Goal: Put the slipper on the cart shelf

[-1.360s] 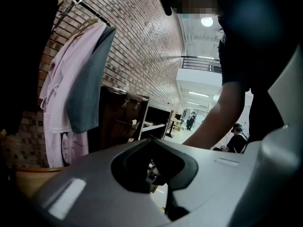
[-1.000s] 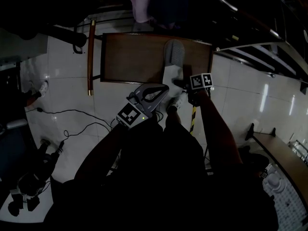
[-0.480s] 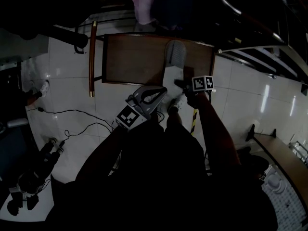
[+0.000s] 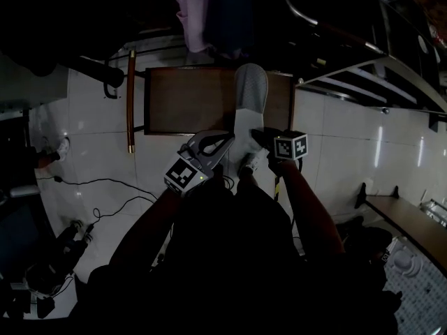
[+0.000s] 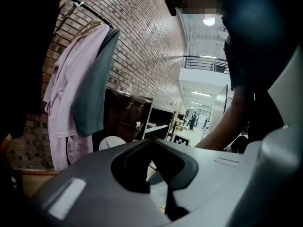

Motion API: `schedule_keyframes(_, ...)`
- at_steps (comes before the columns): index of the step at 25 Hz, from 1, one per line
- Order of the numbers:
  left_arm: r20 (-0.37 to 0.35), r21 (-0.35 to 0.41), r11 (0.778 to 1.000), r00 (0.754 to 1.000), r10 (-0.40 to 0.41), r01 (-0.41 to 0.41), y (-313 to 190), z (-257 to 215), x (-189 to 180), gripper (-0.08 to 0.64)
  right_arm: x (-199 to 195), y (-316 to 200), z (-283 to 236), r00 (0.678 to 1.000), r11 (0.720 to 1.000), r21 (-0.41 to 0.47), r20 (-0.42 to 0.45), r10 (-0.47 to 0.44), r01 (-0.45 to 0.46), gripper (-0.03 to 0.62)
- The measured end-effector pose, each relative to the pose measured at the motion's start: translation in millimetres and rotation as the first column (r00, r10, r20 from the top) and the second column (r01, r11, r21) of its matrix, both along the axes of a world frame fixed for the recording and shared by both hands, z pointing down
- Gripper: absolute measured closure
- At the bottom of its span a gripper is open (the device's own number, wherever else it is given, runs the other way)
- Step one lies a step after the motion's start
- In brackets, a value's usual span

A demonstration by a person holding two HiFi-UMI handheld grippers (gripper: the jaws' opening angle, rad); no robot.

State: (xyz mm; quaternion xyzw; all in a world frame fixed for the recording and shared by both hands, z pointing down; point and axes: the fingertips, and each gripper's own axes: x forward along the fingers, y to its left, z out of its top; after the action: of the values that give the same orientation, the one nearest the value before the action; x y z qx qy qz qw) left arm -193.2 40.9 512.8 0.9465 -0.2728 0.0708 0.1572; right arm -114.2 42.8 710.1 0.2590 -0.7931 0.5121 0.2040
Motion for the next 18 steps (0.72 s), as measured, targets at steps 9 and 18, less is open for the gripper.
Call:
schedule_keyframes(9,0.009,0.051,0.999,1.0,0.008,-0.008,10.4,-37.7,17.6,0.56,20.3,-12.2,-142.8,0.996,0.923,0.375,0.05,0.072,-0.085,0.526)
schedule_keyframes(18,0.022,0.111,0.993,0.999,0.025,-0.027,22.3,-73.2,35.2,0.56,17.4,-11.9,-253.9,1.0,0.718,0.695,-0.014,-0.001,0.011,0.526)
